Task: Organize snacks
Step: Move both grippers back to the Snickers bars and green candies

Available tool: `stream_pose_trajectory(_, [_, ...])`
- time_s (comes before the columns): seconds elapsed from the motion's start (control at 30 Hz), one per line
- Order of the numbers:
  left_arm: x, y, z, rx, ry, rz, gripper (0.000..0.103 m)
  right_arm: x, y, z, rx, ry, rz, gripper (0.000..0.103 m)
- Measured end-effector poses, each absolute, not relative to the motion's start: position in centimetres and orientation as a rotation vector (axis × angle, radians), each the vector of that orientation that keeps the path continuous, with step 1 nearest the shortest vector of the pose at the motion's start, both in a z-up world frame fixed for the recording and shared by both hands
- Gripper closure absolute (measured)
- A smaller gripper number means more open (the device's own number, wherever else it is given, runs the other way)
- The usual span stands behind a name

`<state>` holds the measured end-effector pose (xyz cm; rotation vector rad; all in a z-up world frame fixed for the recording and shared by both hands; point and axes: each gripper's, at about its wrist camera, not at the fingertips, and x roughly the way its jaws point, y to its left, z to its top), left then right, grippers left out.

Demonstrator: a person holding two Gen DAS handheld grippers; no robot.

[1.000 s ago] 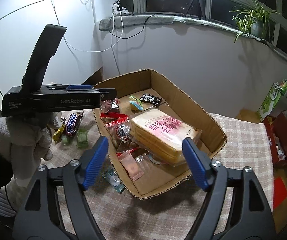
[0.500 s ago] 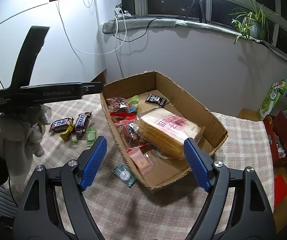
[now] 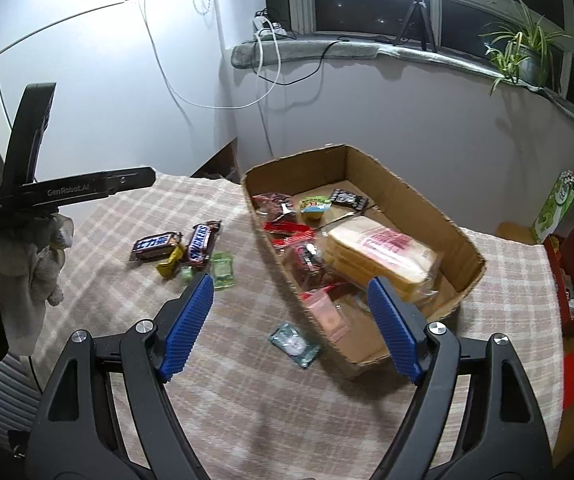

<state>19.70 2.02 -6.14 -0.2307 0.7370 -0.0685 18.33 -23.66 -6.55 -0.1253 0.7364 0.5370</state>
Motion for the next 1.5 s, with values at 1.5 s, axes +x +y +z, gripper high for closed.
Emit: stream_pose_trajectory(1.5, [20.6,3.2,-15.6,0.117,0.914,-0.127,0.039,24.8,-10.8,-17.1,-0.265,0.964,0.585,0.053])
